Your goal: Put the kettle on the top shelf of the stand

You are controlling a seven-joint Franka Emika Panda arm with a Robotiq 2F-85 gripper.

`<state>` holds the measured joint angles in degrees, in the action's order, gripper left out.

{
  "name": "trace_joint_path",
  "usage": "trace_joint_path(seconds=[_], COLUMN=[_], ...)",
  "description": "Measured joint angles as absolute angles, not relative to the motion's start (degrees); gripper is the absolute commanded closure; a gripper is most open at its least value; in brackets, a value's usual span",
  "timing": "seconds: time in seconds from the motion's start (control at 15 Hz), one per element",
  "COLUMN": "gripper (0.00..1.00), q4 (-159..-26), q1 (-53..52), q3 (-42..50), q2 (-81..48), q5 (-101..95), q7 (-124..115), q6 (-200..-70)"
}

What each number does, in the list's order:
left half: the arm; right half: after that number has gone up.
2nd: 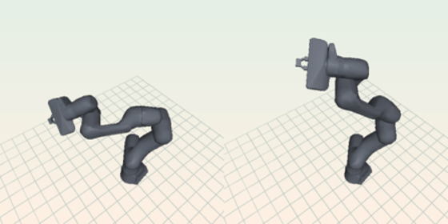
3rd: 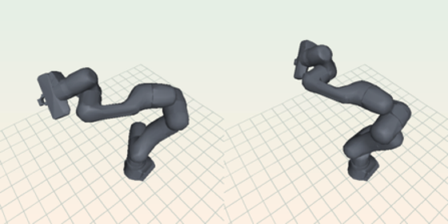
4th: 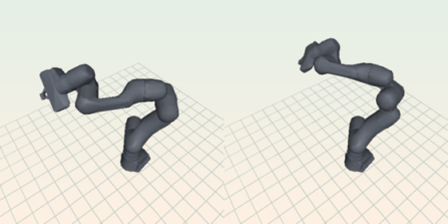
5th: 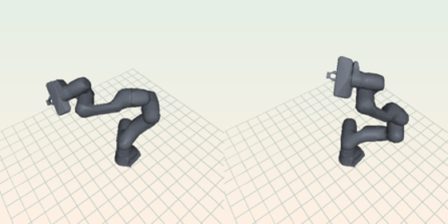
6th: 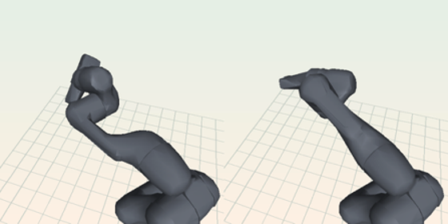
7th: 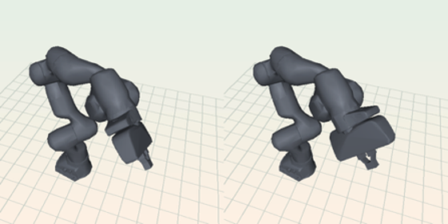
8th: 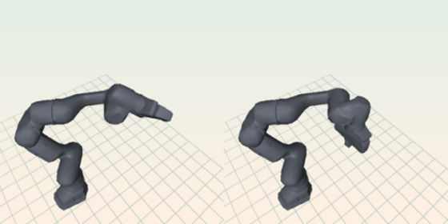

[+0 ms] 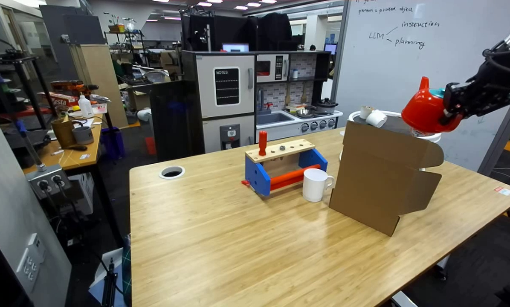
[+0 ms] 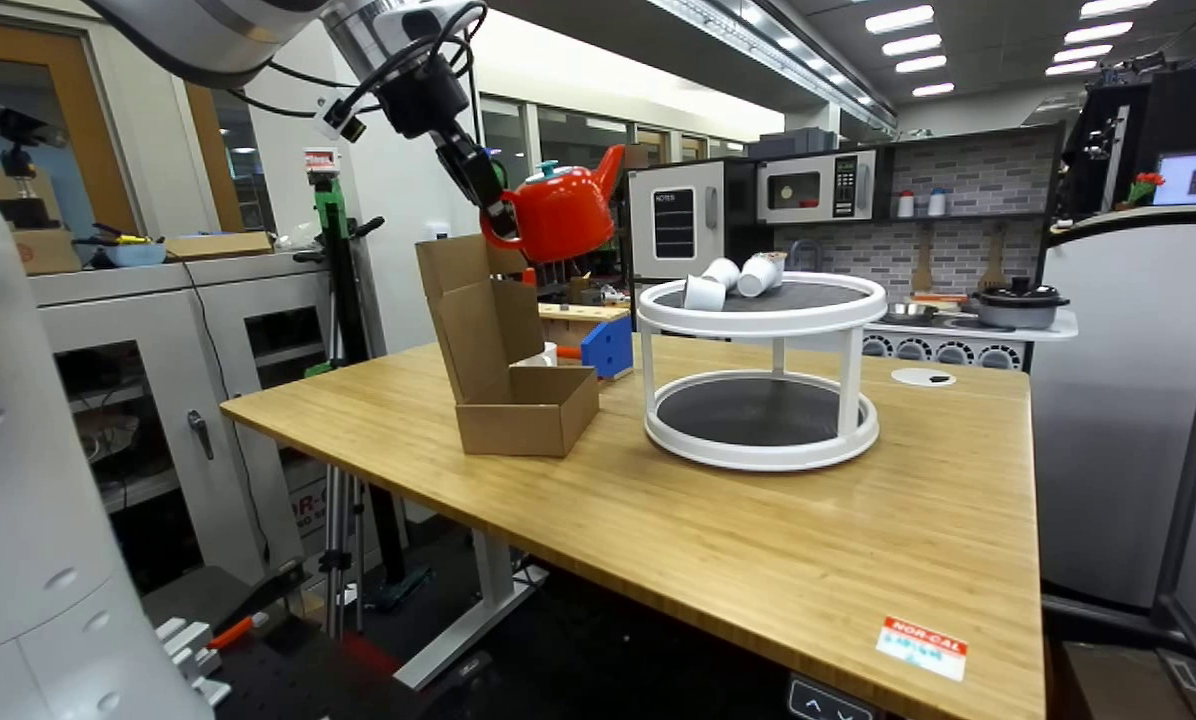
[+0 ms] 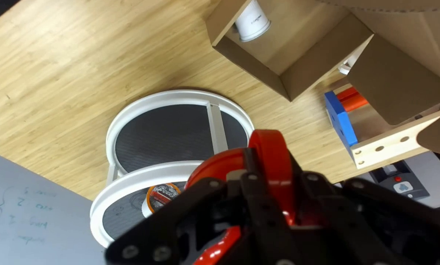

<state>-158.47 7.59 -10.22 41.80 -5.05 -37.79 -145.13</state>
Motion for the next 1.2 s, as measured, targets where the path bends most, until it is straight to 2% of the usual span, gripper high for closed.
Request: trace_joint_path(seconds=[0.53, 0.6, 1.2], gripper=[0.96, 0.84, 0.84], q4=[-159.0, -159.0, -159.0], q1=[5.8, 5.7, 5.7], q3=[-10.4, -10.4, -10.4], q2=[45.1, 45.1, 45.0], q5=[-3.9, -3.7, -3.7], q7=[-37.3, -37.3, -37.3], q6=[-144.0, -144.0, -144.0])
